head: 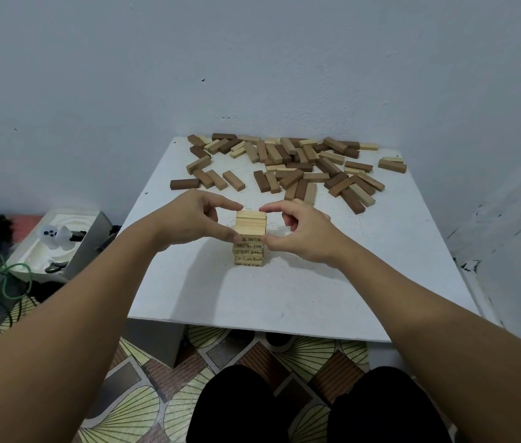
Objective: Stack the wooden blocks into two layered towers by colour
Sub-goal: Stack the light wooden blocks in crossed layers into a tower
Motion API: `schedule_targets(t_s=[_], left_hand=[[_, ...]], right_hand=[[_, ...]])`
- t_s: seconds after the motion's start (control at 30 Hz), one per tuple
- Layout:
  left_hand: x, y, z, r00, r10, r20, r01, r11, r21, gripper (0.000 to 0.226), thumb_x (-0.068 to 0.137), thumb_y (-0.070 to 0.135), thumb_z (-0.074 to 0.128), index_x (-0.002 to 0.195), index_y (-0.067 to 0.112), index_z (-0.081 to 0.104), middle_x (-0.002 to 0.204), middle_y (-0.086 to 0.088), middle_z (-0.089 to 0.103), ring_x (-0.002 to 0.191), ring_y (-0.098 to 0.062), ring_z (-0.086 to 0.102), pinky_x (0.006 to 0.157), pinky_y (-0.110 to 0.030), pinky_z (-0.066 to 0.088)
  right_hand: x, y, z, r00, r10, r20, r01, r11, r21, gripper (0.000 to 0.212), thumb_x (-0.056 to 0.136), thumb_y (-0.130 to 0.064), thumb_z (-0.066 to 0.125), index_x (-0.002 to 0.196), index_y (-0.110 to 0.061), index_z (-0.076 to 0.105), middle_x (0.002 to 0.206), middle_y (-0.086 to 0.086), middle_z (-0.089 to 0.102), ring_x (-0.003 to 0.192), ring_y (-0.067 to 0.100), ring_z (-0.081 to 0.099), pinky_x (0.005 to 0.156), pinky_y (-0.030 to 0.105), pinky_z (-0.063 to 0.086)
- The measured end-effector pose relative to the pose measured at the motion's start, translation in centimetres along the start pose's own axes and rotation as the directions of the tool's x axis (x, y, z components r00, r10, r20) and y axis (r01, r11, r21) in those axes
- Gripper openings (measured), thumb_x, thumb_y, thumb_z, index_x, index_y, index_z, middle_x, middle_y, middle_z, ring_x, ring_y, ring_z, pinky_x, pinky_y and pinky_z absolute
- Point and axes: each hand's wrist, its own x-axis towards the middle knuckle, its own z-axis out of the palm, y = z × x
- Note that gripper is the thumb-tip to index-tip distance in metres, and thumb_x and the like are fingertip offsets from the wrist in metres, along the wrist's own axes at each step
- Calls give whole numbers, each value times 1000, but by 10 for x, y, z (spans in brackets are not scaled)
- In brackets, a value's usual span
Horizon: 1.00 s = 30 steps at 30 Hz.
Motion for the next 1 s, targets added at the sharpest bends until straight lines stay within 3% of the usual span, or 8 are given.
schedule_targets(t_s=[0.2,0.37,0.5,0.7,1.0], left_hand=[[-1,-5,1,1000,20,-22,-21,997,-79,71,71,23,95,135,35,66,73,1,44,71,-13,46,74,-32,42],[1,-12,0,1000,12,-17,-14,990,-137,63,71,21,95,128,31,71,71,2,42,78,-20,47,90,-43,52],[2,-11,2,1000,14,-15,-16,989,-144,58,72,21,94,125,30,73,66,5,42,75,-19,45,82,-37,46],[4,-12,3,999,12,-32,-16,990,-141,52,71,21,94,119,29,75,62,9,44,70,-15,44,79,-37,45],[2,-11,4,999,4,-35,-9,989,-148,50,71,21,95,116,29,76,64,6,45,70,-16,44,77,-37,42]], right_hand=[[-1,2,1,1000,-4,3,4,1000,12,72,65,-67,69,134,-49,59,93,-12,45,82,8,47,98,48,43],[-1,4,0,1000,5,10,-5,1000,19,74,63,-69,68,134,-50,59,94,-11,46,84,9,47,97,48,44],[0,5,0,1000,8,16,-8,1000,17,72,63,-69,69,132,-50,59,95,-12,47,85,9,48,97,48,45],[1,6,-2,1000,-16,14,16,1000,26,61,71,-61,75,129,-47,64,95,-13,46,81,7,47,96,49,45],[3,7,-1,1000,0,27,-1,999,35,69,64,-68,70,130,-50,62,96,-11,47,82,9,48,92,47,47]])
